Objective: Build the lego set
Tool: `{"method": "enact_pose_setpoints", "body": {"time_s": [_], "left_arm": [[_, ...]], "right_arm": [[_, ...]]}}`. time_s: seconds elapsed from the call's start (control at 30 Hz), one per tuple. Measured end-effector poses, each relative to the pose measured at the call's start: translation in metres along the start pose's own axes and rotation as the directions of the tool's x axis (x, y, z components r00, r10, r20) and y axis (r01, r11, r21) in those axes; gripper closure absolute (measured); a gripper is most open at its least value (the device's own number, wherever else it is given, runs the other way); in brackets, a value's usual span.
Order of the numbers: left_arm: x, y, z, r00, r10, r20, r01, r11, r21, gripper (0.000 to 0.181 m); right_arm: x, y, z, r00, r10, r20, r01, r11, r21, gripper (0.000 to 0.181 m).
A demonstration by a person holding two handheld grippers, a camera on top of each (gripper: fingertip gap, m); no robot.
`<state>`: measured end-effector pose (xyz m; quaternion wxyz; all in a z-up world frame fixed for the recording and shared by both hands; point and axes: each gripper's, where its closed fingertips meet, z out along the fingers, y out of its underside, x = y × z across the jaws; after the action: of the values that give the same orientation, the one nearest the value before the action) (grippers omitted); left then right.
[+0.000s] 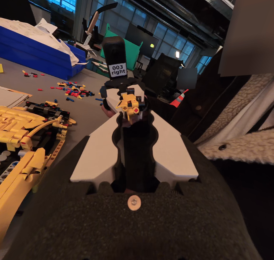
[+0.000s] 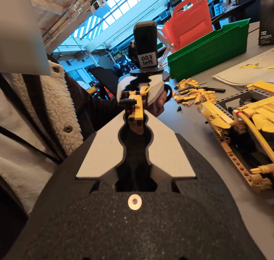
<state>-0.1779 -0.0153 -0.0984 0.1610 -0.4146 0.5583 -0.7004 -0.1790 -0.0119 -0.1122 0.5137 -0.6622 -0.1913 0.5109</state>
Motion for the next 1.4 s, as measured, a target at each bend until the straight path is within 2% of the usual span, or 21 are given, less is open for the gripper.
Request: {"method": "enact_pose_setpoints", "body": {"time_s": [0.13, 0.3, 0.6, 0.87, 1.03, 1.2, 1.4], "left_arm": [[-0.01, -0.004, 0.0, 0.998, -0.024, 0.051, 0.022, 0.999, 0.039, 0.149], [-0.016, -0.006, 0.001, 0.996, -0.044, 0.082, 0.037, 0.996, 0.083, 0.151], [-0.009, -0.012, 0.004, 0.998, -0.009, 0.069, -0.001, 0.99, 0.139, 0.156], [-0.004, -0.013, 0.004, 0.999, -0.035, 0.018, 0.032, 0.989, 0.144, 0.156], [-0.001, -0.015, 0.004, 0.999, 0.006, 0.039, -0.012, 0.99, 0.141, 0.158], [-0.008, -0.019, 0.002, 0.995, 0.026, 0.095, -0.041, 0.985, 0.166, 0.175], [-0.008, -0.018, 0.001, 0.987, 0.1, 0.128, -0.116, 0.985, 0.127, 0.175]], "right_arm": [[0.009, 0.006, 0.002, 0.998, -0.021, -0.056, 0.019, 0.999, -0.03, 0.166], [0.012, 0.005, 0.001, 0.998, 0.001, -0.064, -0.003, 1.0, -0.024, 0.166], [0.006, 0.0, 0.0, 1.0, 0.012, -0.027, -0.012, 1.0, 0.009, 0.166], [0.001, -0.003, 0.0, 1.0, 0.002, -0.006, -0.002, 1.0, 0.022, 0.166], [-0.003, -0.013, -0.005, 1.0, 0.01, 0.026, -0.013, 0.997, 0.08, 0.166], [-0.003, -0.013, -0.004, 0.999, 0.016, 0.034, -0.019, 0.996, 0.089, 0.166], [0.001, -0.009, -0.001, 1.0, -0.011, 0.016, 0.01, 0.996, 0.089, 0.163]]}}
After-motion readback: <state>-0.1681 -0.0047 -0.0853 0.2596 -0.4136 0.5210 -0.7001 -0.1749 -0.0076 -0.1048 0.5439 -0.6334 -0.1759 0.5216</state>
